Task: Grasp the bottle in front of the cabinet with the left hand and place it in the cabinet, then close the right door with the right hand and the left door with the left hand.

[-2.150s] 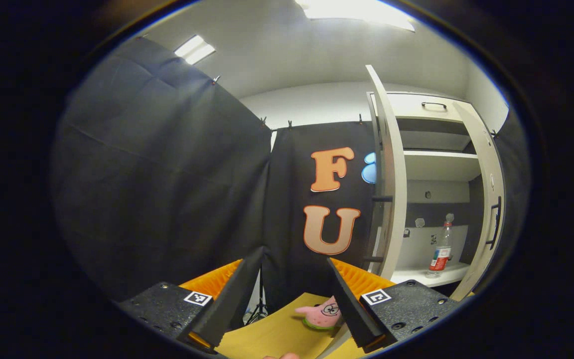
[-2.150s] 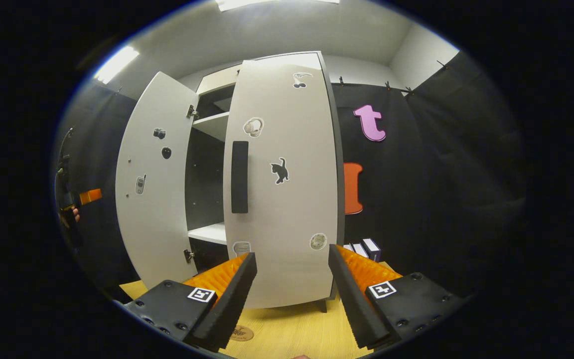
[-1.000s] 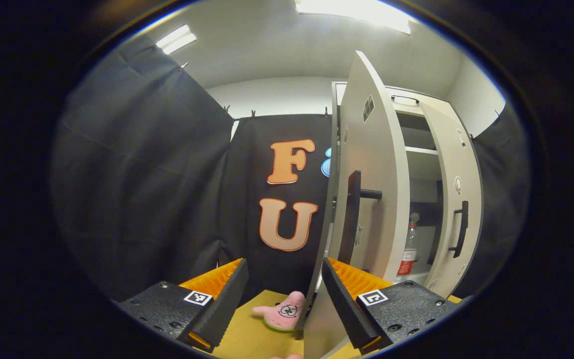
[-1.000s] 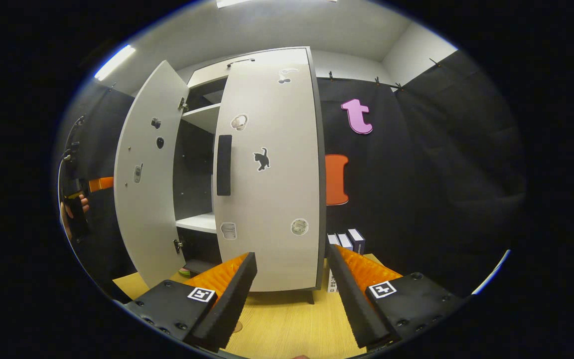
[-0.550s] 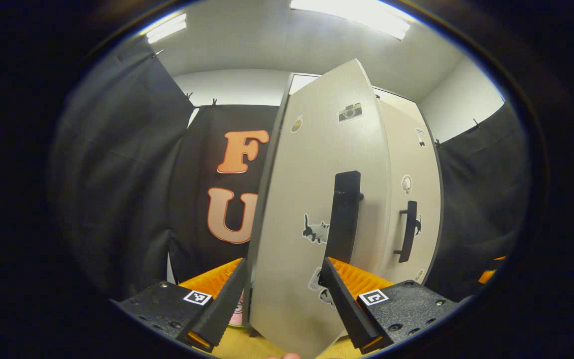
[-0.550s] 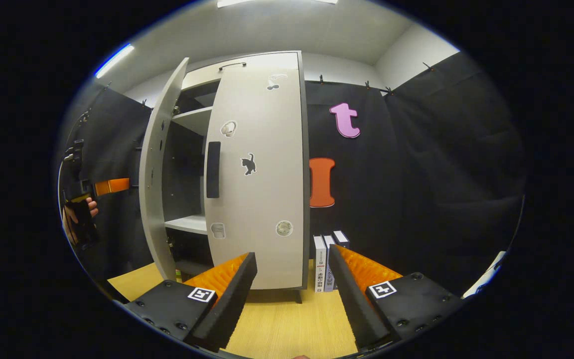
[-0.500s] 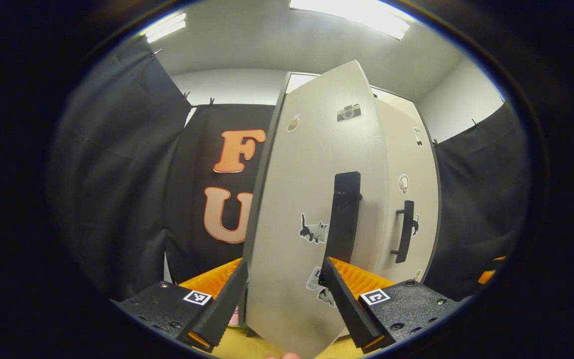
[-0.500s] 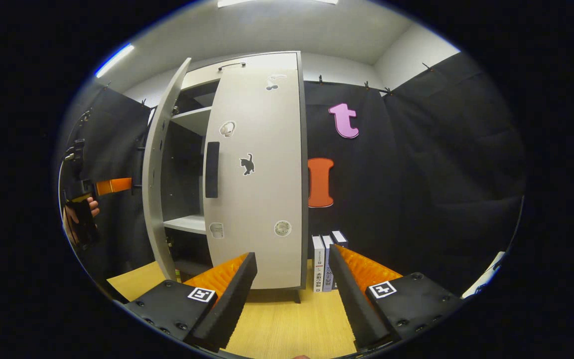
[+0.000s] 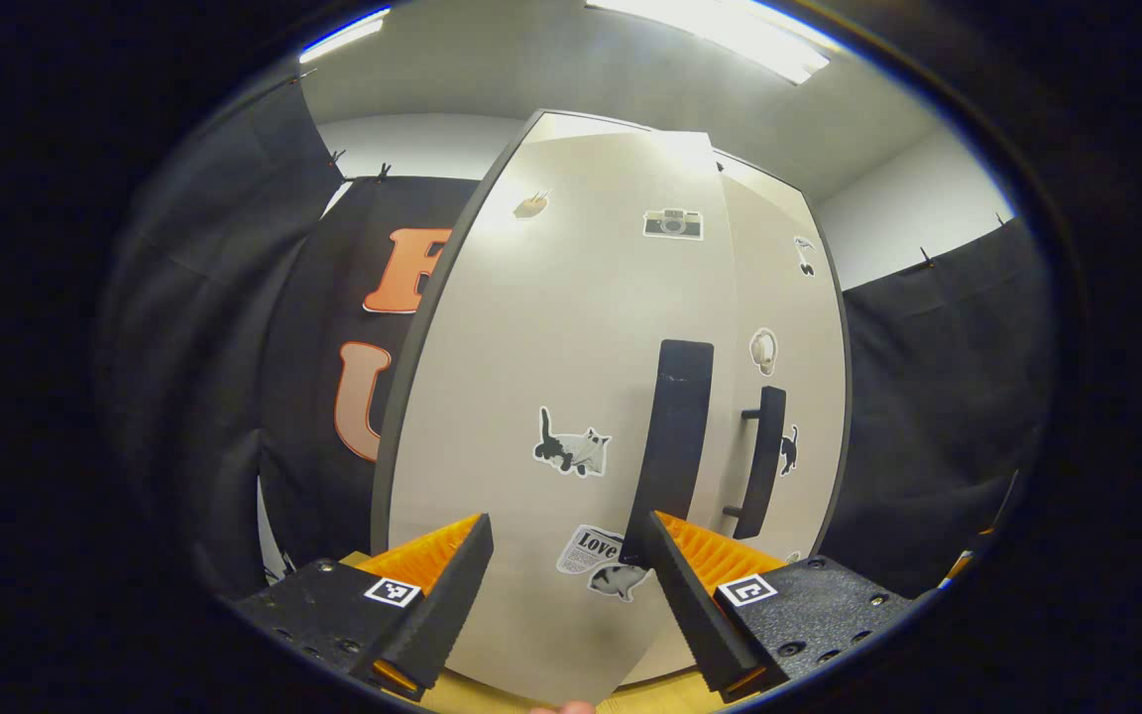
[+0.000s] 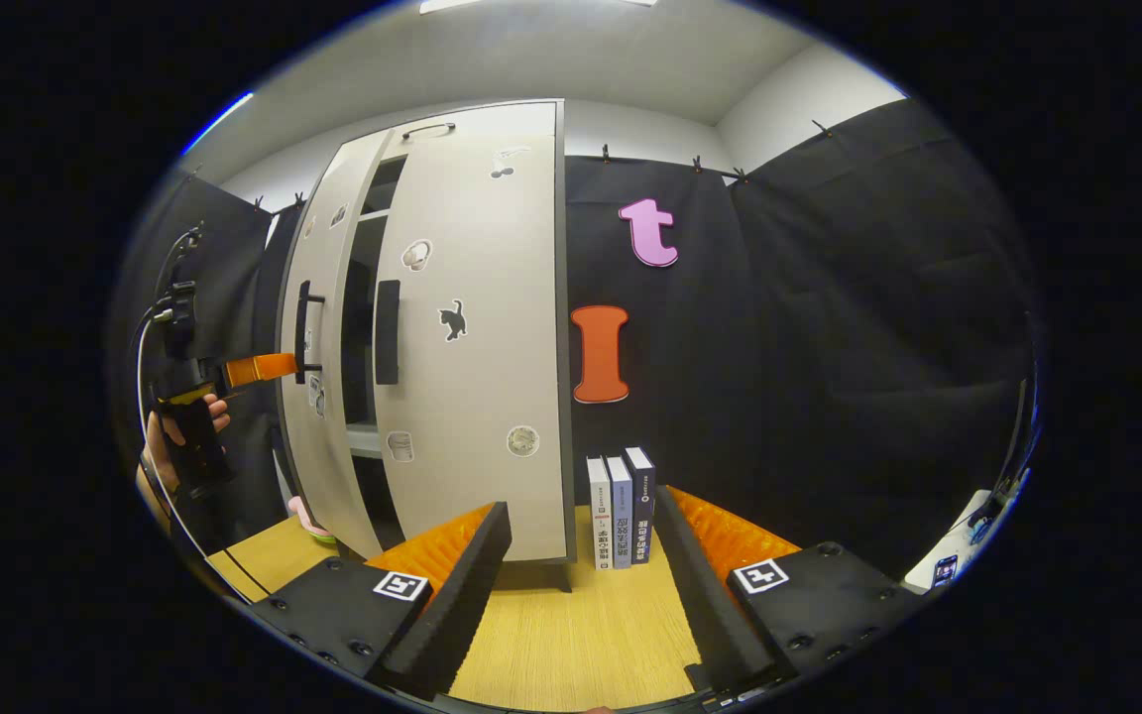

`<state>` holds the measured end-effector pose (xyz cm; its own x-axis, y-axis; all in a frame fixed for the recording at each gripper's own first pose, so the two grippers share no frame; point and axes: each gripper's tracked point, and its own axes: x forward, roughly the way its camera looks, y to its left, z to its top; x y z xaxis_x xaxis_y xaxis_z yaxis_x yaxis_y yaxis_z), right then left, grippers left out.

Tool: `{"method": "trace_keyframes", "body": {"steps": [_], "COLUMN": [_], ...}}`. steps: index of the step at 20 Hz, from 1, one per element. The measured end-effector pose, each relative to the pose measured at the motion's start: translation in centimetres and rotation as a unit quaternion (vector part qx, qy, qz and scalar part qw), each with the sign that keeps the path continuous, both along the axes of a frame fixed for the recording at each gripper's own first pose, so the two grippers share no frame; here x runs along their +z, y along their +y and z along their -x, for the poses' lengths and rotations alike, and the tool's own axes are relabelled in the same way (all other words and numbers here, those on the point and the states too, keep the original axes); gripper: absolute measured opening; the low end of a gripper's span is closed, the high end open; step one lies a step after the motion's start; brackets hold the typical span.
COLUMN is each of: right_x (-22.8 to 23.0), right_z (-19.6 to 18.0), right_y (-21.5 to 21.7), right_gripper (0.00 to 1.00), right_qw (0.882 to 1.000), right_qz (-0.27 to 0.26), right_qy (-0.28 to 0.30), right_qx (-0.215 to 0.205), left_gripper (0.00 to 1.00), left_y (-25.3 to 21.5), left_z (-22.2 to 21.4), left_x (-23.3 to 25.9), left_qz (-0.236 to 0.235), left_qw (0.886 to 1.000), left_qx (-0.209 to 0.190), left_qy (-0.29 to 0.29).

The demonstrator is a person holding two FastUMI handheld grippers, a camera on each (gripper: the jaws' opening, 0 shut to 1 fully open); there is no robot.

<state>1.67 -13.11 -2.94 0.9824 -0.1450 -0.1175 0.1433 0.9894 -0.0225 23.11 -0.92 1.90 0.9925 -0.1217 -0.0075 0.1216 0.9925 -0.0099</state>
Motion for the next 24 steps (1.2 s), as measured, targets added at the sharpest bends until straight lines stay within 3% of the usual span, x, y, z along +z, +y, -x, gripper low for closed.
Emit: {"method": "trace_keyframes", "body": {"steps": [5,13,19,24], "right_x": [0.2,0.6,0.7,0.6], "right_z": [0.0,0.7,0.0,-0.5], "right_y": [0.0,0.5,2.4,5.3], "right_gripper": [0.96,0.96,0.96,0.96], "right_qw": [1.000,1.000,1.000,0.998], "right_qz": [0.001,-0.001,-0.003,-0.012], "right_qy": [-0.004,-0.004,-0.006,-0.009], "right_qx": [-0.003,0.004,0.029,0.066], "left_gripper": [0.94,0.94,0.94,0.94], "left_y": [-1.5,-1.8,-1.7,-0.2], "left_z": [-2.0,-2.9,2.9,8.8], "left_x": [-1.0,-1.5,2.0,3.0], "left_qz": [-0.021,-0.002,-0.004,-0.015], "left_qw": [1.000,1.000,0.999,0.998], "left_qx": [0.003,0.005,-0.003,0.017], "left_qy": [0.000,-0.004,-0.039,-0.054]}}
